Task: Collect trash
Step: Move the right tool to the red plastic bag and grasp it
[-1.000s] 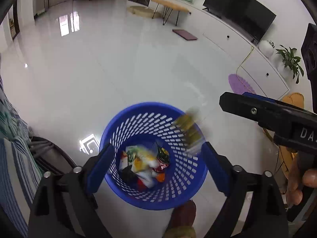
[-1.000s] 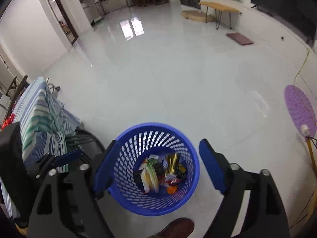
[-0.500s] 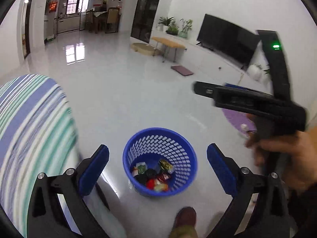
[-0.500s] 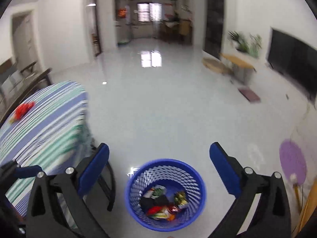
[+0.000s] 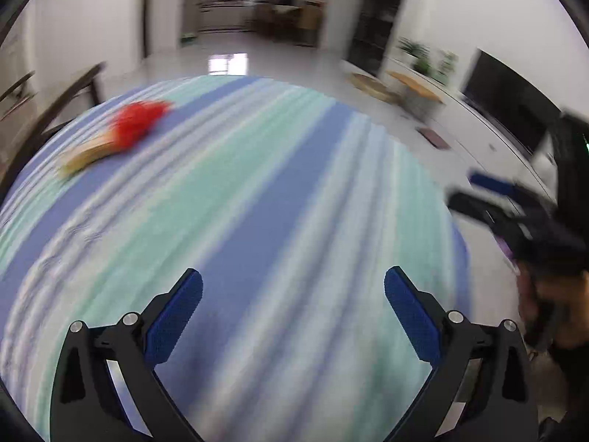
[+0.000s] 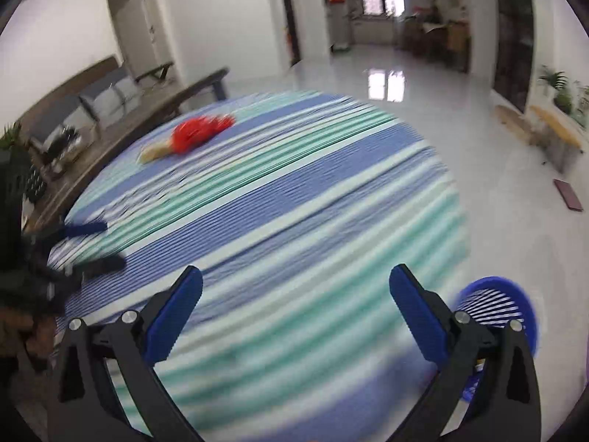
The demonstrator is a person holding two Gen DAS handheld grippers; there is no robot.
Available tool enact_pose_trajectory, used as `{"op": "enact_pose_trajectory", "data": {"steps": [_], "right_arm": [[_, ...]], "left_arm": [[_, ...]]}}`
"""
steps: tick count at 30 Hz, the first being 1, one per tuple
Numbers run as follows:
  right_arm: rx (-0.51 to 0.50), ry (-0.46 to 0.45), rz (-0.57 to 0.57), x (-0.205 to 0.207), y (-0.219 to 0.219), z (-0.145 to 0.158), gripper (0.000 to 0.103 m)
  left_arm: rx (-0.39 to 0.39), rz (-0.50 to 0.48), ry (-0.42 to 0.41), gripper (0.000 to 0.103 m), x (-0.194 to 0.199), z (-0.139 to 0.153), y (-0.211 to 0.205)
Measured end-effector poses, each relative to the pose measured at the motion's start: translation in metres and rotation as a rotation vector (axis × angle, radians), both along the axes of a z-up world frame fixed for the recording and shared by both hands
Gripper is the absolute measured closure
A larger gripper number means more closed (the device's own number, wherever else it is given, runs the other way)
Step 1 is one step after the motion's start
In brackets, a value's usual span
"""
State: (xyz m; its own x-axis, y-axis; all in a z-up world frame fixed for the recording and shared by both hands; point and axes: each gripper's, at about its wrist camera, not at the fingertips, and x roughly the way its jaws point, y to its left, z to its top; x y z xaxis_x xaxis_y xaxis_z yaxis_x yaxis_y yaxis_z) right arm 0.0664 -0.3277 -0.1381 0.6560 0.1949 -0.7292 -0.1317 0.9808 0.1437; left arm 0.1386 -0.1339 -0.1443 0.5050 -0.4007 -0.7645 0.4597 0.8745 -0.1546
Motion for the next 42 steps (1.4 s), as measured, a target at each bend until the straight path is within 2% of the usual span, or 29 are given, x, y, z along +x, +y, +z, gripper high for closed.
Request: {"op": "enact_pose_trajectory", "data": {"steps": [4,8,11,14,17,18,21,24,27,28,30,32,38,40,42], "right_arm": [[-0.034,0.055,0.048,0.020,0.052,-0.016,0.005],[-0.074,0.087,0.049,0.043,0.079,-0.024,0.005],[-0.089,0.087,0.035,0.068,0.089,-0.019,0.005],[-0.061,0.087,0.046,0.099,0.102,-0.010,0.005],[-0.022,0.073,0.098,0.153,0.137,0.004,0.005],[-0.013,0.072,0.111,0.165,0.147,0.007,0.008],[0.005,0.097,0.127,0.211,0.182,0.007,0.032],[-0.011,0.119,0.073,0.240,0.200,-0.002,0.033],[-0.005,0.128,0.016,0.257,0.202,-0.011,0.033],[0.008,0.139,0.012,0.261,0.200,-0.015,0.040],[0.035,0.168,0.025,0.264,0.194,-0.022,0.053],[0.046,0.156,0.031,0.260,0.184,-0.019,0.059],[-0.003,0.123,0.110,0.218,0.148,-0.004,0.060],[-0.055,0.126,0.198,0.189,0.138,0.002,0.059],[-0.065,0.137,0.277,0.160,0.128,0.003,0.059]], "left_arm": [[0.046,0.063,0.006,0.005,0.032,0.004,0.058],[0.095,0.100,0.024,0.005,0.064,-0.003,0.099],[0.104,0.134,0.032,0.005,0.085,-0.012,0.130],[0.102,0.193,0.020,0.005,0.105,-0.021,0.148],[0.082,0.216,0.039,0.005,0.107,-0.028,0.156],[0.079,0.219,0.044,0.005,0.107,-0.031,0.157],[0.089,0.201,0.037,0.005,0.106,-0.031,0.153],[0.097,0.201,0.039,0.005,0.110,-0.032,0.148],[0.145,0.204,0.036,0.005,0.112,-0.034,0.140],[0.165,0.203,0.035,0.005,0.112,-0.035,0.137],[0.182,0.201,0.032,0.005,0.112,-0.036,0.134],[0.181,0.201,0.033,0.005,0.111,-0.036,0.133],[0.187,0.204,0.031,0.004,0.110,-0.037,0.131],[0.187,0.205,0.032,0.004,0.109,-0.037,0.131],[0.187,0.205,0.032,0.004,0.109,-0.037,0.131]]}}
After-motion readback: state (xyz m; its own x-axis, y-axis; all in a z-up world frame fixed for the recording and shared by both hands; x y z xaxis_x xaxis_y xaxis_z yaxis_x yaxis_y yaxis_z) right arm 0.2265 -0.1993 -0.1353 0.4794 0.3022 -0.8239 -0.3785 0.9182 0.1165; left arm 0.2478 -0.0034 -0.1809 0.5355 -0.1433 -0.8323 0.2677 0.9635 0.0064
